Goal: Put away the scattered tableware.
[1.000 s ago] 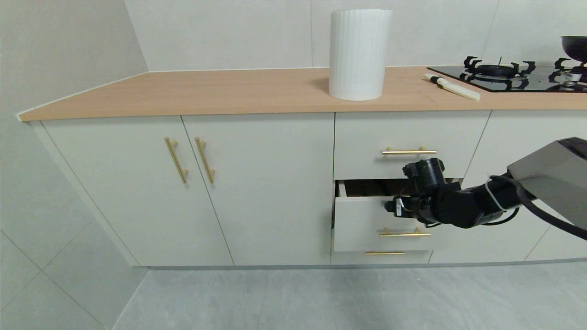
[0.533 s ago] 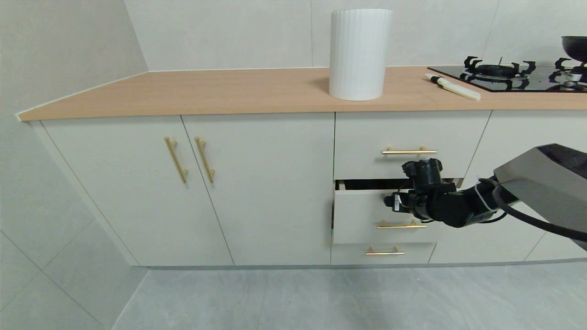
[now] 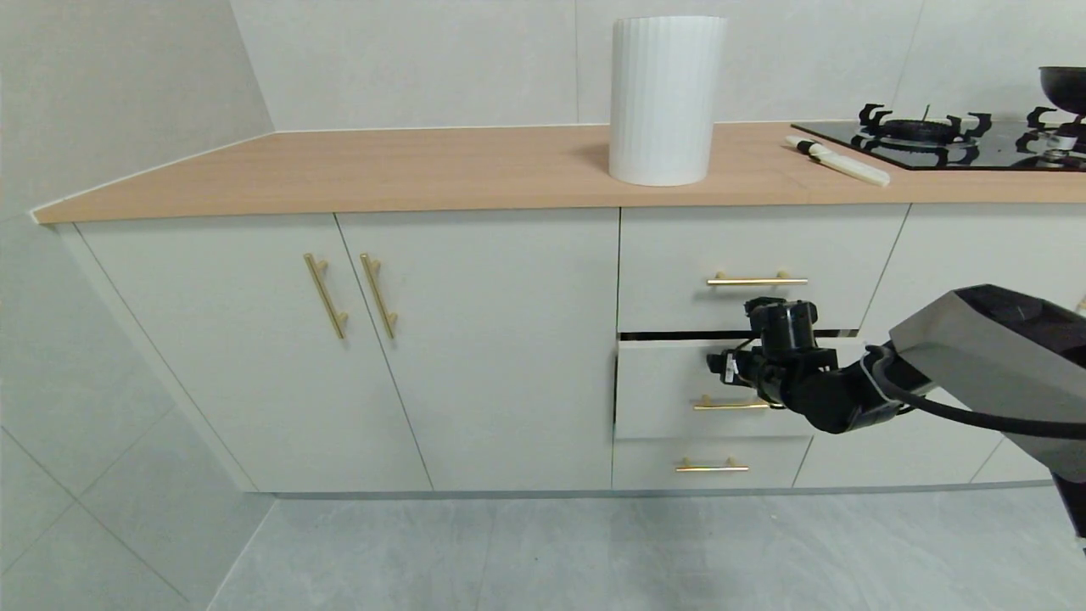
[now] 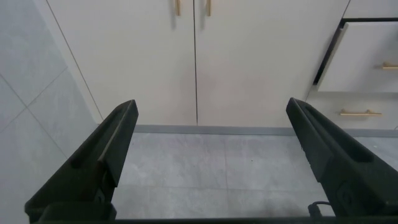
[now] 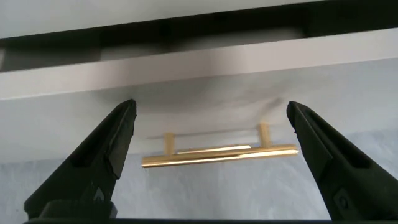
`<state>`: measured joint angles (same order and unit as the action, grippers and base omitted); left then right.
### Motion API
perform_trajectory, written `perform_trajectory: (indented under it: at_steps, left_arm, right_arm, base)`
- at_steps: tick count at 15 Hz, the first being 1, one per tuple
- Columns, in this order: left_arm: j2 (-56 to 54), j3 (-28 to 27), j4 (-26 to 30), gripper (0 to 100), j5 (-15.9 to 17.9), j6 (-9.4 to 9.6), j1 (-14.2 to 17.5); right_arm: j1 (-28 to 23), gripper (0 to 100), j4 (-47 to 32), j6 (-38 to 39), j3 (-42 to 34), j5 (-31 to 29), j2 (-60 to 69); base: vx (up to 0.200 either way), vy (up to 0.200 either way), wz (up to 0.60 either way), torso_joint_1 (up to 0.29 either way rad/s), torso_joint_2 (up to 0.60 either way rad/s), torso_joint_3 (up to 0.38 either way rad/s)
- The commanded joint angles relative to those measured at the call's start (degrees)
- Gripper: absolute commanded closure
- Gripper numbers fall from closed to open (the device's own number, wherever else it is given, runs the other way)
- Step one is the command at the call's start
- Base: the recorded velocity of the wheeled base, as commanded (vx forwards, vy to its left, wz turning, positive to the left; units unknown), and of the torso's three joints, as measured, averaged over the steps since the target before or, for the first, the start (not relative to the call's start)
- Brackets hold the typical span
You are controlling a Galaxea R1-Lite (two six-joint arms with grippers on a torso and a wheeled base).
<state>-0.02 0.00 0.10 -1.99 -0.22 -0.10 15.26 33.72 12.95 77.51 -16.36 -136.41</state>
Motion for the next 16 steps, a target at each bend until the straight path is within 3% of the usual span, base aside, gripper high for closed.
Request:
perform_trajectory:
  at_steps: [1,10,16]
  left_arm:
    - [0.0,0.0,0.0,0,0.0,-0.04,0.0]
    - [0.0,0.0,0.0,0,0.0,-0.04,0.0]
    - [0.0,0.0,0.0,0,0.0,-0.04,0.0]
  right_arm:
    - [-0.1,0,0.6,-0.2,1.2,0.0,-2.5]
    - [-2.0,0,5.6,0.1,6.7,-0.2,-7.8]
    - [-2.3,0,6.0,0.1,6.4,-0.9,-7.4]
  base:
    - [0.000,0.000,0.00,0.000,0.00,0.000]
    - [0.000,0.000,0.00,0.000,0.00,0.000]
    - [0.000,0.000,0.00,0.000,0.00,0.000]
